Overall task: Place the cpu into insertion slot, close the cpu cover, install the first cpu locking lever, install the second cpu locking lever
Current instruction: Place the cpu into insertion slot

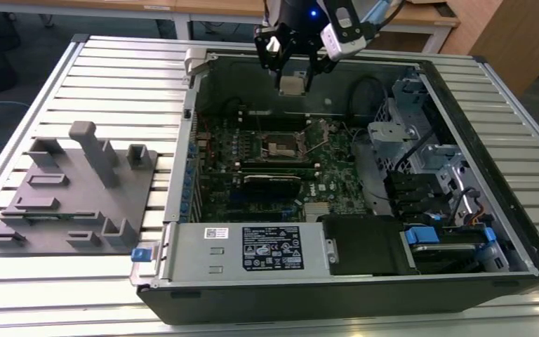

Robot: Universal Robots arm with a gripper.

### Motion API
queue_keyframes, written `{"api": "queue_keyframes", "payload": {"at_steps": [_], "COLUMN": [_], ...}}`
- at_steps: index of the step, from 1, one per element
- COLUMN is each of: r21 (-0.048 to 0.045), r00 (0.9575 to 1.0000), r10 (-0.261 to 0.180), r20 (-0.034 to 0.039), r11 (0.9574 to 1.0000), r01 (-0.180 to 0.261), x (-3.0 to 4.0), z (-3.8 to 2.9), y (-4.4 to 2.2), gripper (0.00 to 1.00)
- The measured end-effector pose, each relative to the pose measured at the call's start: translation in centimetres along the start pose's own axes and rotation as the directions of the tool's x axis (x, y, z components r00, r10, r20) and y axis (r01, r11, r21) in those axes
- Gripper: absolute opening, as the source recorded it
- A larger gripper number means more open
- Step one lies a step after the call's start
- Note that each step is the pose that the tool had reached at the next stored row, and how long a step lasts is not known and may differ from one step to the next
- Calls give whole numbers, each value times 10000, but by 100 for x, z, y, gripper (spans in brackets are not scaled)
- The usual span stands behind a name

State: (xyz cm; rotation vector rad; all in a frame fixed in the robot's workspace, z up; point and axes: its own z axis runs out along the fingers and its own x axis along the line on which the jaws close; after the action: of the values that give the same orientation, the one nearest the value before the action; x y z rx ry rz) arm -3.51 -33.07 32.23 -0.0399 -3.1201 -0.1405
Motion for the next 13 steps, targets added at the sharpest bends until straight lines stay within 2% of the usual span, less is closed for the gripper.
{"api": "queue_keyframes", "payload": {"at_steps": [13], "r21": [3], "r00": [10000], "r10": [0], "r20": [-1], "r11": [10000], "r01": [0], "x": [0], "z": [24], "y": [-2], "gripper": [54]}}
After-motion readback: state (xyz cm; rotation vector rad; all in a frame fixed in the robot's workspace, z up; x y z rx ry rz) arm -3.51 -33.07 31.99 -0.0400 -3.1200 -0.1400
